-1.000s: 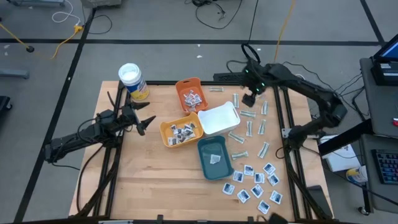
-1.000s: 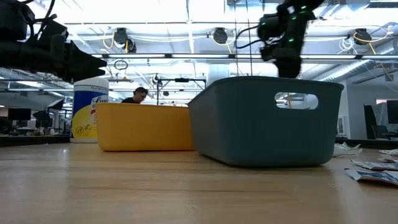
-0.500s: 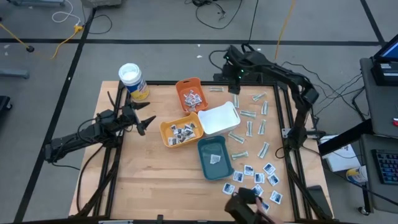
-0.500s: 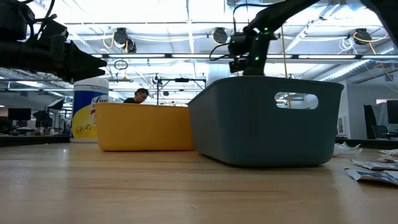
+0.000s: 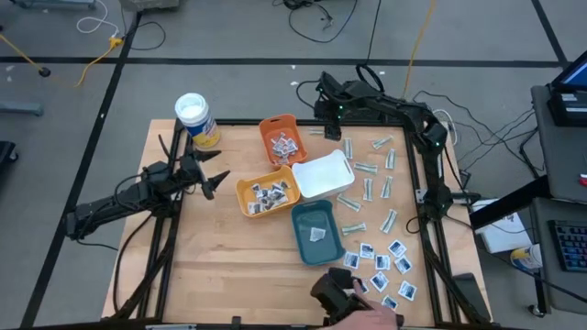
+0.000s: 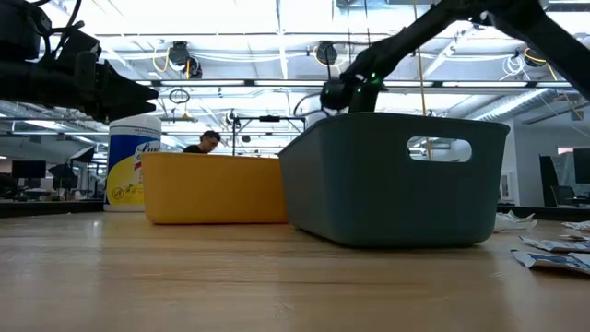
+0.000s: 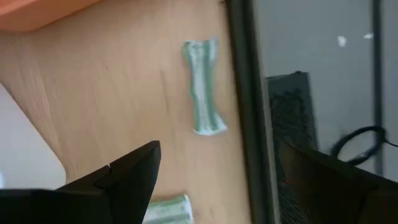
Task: Pick & Place First Aid Supplies
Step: Put the green bandage into the white bin
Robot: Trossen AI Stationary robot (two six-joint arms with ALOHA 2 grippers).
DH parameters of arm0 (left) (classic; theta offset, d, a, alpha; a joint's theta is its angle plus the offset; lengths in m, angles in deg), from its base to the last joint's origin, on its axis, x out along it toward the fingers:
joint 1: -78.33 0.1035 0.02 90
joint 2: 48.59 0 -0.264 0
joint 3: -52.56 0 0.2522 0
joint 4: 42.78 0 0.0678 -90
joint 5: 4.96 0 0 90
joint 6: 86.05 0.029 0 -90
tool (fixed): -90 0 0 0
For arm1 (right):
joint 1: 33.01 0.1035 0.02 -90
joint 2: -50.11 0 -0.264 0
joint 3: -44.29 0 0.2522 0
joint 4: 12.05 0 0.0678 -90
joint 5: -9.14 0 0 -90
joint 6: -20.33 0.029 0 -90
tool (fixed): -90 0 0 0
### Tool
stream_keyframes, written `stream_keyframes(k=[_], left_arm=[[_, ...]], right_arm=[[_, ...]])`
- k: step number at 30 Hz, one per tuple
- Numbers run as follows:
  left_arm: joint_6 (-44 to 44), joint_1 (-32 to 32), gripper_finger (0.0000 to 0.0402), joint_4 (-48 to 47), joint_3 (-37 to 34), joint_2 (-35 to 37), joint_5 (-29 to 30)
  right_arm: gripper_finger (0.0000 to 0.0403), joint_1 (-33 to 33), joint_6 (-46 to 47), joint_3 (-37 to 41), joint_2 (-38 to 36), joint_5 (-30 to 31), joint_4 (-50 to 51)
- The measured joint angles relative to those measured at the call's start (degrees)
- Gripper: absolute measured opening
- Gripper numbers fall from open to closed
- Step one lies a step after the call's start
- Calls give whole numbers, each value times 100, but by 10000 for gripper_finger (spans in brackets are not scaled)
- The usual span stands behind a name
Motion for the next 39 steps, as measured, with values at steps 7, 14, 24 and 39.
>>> stream_keyframes(k=[7,14,24,39], left_arm=[[0,1,364,0,0,0,1],[0,-1,364,0,0,0,1],[0,-1,364,0,0,0,0],[0,0,373,0,0,0,0]], right_arm=[[322,0,0,1,519,-183,-153],[320,0,-49,1,815,-232,-424],[196,54,-278,1,971,-208,-380],[3,161,-284,10,714,280,-197]])
